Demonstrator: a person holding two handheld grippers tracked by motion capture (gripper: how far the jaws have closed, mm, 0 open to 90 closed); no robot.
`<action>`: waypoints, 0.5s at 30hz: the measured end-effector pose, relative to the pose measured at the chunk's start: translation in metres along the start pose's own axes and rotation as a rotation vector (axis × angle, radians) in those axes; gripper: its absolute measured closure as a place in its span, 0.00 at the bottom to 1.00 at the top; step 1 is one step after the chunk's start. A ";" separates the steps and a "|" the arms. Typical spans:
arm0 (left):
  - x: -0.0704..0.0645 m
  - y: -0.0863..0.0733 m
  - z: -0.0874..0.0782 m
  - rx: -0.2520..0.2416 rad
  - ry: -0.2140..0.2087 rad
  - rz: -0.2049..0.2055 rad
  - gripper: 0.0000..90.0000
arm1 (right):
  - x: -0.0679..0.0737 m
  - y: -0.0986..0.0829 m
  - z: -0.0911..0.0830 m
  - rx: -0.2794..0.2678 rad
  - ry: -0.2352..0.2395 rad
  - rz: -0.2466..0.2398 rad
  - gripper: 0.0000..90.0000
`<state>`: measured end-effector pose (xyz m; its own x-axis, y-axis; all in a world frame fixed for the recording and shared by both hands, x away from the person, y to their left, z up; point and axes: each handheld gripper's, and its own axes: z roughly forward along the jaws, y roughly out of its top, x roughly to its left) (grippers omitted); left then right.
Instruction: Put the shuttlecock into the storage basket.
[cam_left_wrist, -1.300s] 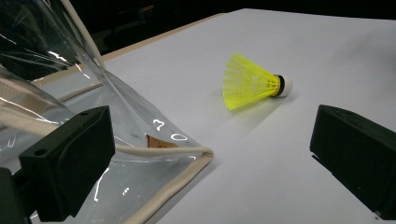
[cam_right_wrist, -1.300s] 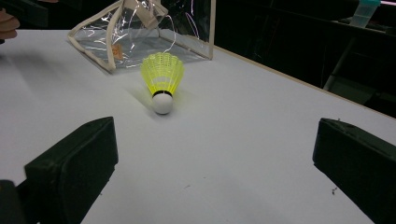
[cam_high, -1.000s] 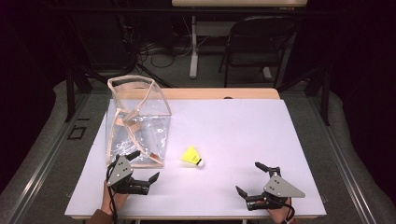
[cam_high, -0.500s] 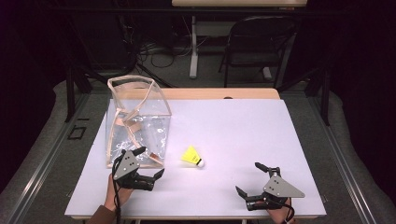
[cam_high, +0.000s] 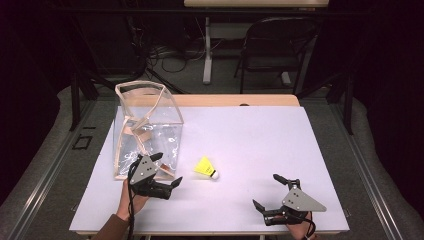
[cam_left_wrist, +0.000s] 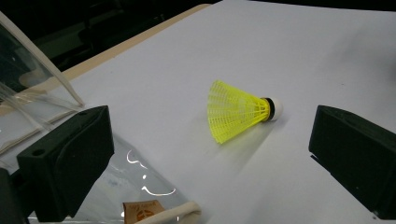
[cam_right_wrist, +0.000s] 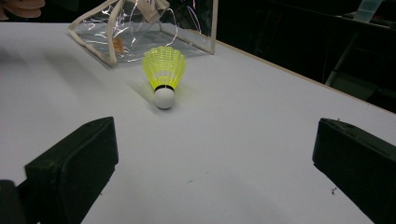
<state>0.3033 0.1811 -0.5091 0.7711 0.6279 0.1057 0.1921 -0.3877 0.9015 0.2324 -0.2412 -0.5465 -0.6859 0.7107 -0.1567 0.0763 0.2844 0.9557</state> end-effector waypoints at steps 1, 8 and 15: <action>0.000 0.001 0.001 0.000 -0.003 -0.002 0.00 | 0.000 0.000 0.000 0.001 0.000 -0.001 0.00; 0.000 0.009 0.008 0.010 -0.022 0.005 0.00 | 0.000 -0.001 -0.002 0.000 -0.005 0.001 0.00; -0.001 0.016 0.020 0.021 -0.042 0.004 0.00 | 0.000 -0.001 -0.003 0.005 -0.009 0.004 0.00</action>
<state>0.3180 0.1612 -0.5030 0.7963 0.5979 0.0913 0.2014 -0.4045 0.8921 0.2298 -0.2436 -0.5469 -0.6789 0.7177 -0.1549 0.0828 0.2844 0.9551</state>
